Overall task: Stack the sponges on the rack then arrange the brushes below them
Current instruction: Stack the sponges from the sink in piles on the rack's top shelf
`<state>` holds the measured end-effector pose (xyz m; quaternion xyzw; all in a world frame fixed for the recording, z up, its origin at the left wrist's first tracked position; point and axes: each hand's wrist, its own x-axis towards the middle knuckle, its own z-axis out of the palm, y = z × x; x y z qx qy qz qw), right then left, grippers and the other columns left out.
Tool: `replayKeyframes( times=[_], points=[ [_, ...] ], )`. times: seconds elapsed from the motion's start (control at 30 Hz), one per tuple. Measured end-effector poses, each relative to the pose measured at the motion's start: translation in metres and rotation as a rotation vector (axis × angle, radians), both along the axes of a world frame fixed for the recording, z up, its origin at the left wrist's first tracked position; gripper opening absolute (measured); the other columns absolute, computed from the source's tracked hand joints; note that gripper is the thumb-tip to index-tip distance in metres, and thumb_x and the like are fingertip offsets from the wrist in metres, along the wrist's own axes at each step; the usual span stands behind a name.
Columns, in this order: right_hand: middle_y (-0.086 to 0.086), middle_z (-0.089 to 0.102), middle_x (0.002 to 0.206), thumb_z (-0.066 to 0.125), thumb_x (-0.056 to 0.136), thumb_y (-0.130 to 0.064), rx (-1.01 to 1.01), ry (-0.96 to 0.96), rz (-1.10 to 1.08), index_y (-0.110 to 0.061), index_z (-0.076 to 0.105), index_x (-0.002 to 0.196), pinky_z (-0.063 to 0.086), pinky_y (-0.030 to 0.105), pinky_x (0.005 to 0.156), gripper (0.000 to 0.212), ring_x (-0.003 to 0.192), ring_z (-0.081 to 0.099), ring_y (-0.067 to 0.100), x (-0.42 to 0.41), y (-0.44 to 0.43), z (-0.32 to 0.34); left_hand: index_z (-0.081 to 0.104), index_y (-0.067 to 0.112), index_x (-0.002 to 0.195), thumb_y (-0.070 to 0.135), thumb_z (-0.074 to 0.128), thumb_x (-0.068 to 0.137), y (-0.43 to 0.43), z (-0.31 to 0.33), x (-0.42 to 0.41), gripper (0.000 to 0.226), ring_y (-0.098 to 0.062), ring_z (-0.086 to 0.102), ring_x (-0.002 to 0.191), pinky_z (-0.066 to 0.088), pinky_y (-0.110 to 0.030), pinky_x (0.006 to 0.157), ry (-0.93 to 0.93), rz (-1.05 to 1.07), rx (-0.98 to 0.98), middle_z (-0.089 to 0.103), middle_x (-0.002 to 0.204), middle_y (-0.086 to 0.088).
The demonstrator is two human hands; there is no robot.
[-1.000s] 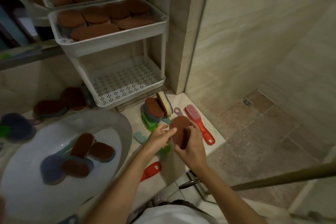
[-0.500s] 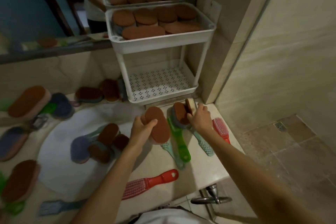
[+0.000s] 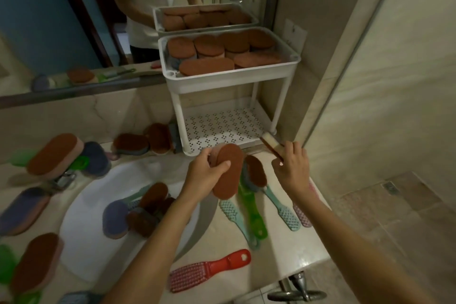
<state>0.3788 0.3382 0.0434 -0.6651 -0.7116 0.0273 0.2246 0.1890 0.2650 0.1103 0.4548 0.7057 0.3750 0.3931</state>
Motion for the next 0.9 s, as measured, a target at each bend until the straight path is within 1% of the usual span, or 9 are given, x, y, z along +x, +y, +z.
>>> replayKeyframes(
  times=[0.1,0.17,0.23,0.3,0.4,0.5,0.6,0.73,0.9],
  points=[
    [0.020,0.057,0.095,0.065,0.073,-0.018,0.235,0.091,0.069,0.001,0.056,0.109,0.049,0.037,0.070,0.041,0.082,0.057,0.036,-0.008,-0.009,0.032,0.053,0.014,0.111,0.025,0.064,0.086,0.010,0.036,0.001,0.030,-0.014,0.050,0.090,0.041,-0.026,0.070,0.115,-0.041,0.113,0.052,0.093,0.004],
    [0.020,0.057,0.091,0.052,0.075,-0.028,0.340,0.180,0.087,0.002,0.056,0.102,0.043,0.030,0.064,0.041,0.077,0.058,0.034,-0.017,-0.012,0.059,0.053,0.013,0.116,0.027,0.064,0.086,0.015,0.063,-0.004,0.035,-0.014,0.051,0.091,0.040,-0.026,0.073,0.180,-0.038,0.220,0.053,0.098,0.003],
    [0.020,0.056,0.087,0.045,0.074,-0.031,0.426,0.274,0.104,0.003,0.056,0.094,0.035,0.023,0.064,0.041,0.073,0.057,0.031,-0.029,-0.011,0.086,0.054,0.013,0.118,0.027,0.064,0.085,0.022,0.088,-0.012,0.037,-0.016,0.056,0.094,0.046,-0.029,0.078,0.151,-0.046,0.301,0.056,0.100,0.003],
    [0.019,0.055,0.085,0.046,0.074,-0.029,0.495,0.351,0.132,0.003,0.055,0.088,0.028,0.012,0.066,0.037,0.074,0.051,0.020,-0.041,-0.008,0.112,0.054,0.017,0.119,0.028,0.064,0.085,0.028,0.109,-0.021,0.037,-0.017,0.059,0.097,0.052,-0.032,0.084,0.089,-0.047,0.368,0.058,0.100,0.005],
    [0.017,0.055,0.084,0.048,0.075,-0.027,0.586,0.363,0.174,-0.002,0.051,0.087,0.023,0.008,0.055,0.028,0.072,0.038,0.006,-0.060,-0.001,0.140,0.054,0.017,0.120,0.028,0.063,0.086,0.038,0.133,-0.037,0.038,-0.015,0.059,0.096,0.054,-0.030,0.080,0.094,-0.009,0.464,0.058,0.101,0.006],
    [0.013,0.054,0.085,0.050,0.076,-0.027,0.656,0.406,0.205,-0.008,0.046,0.089,0.026,0.007,0.058,0.023,0.077,0.037,0.002,-0.077,0.009,0.163,0.051,0.014,0.127,0.028,0.062,0.087,0.052,0.150,-0.053,0.044,-0.011,0.053,0.099,0.048,-0.026,0.075,0.090,0.047,0.521,0.053,0.108,0.006],
    [0.007,0.049,0.087,0.051,0.076,-0.028,0.662,0.509,0.196,-0.003,0.050,0.087,0.032,0.007,0.062,0.027,0.077,0.045,0.012,-0.092,0.019,0.186,0.049,0.013,0.129,0.029,0.060,0.088,0.071,0.164,-0.070,0.045,-0.013,0.054,0.103,0.046,-0.024,0.075,0.067,0.094,0.520,0.056,0.118,-0.001],
    [0.004,0.048,0.084,0.060,0.079,-0.014,0.575,0.678,0.156,-0.013,0.046,0.084,0.034,0.009,0.062,0.015,0.074,0.046,0.015,-0.113,0.041,0.210,0.048,0.011,0.129,0.032,0.056,0.091,0.103,0.171,-0.088,0.044,-0.026,0.058,0.111,0.049,-0.034,0.086,-0.007,0.119,0.425,0.058,0.125,-0.009],
    [0.002,0.048,0.085,0.060,0.083,-0.015,0.427,0.762,0.173,-0.015,0.045,0.084,0.038,0.014,0.066,0.015,0.071,0.044,0.009,-0.134,0.081,0.223,0.052,0.010,0.125,0.037,0.052,0.092,0.146,0.169,-0.106,0.043,-0.029,0.057,0.114,0.048,-0.036,0.091,-0.013,0.151,0.322,0.060,0.124,-0.011]
  ],
)
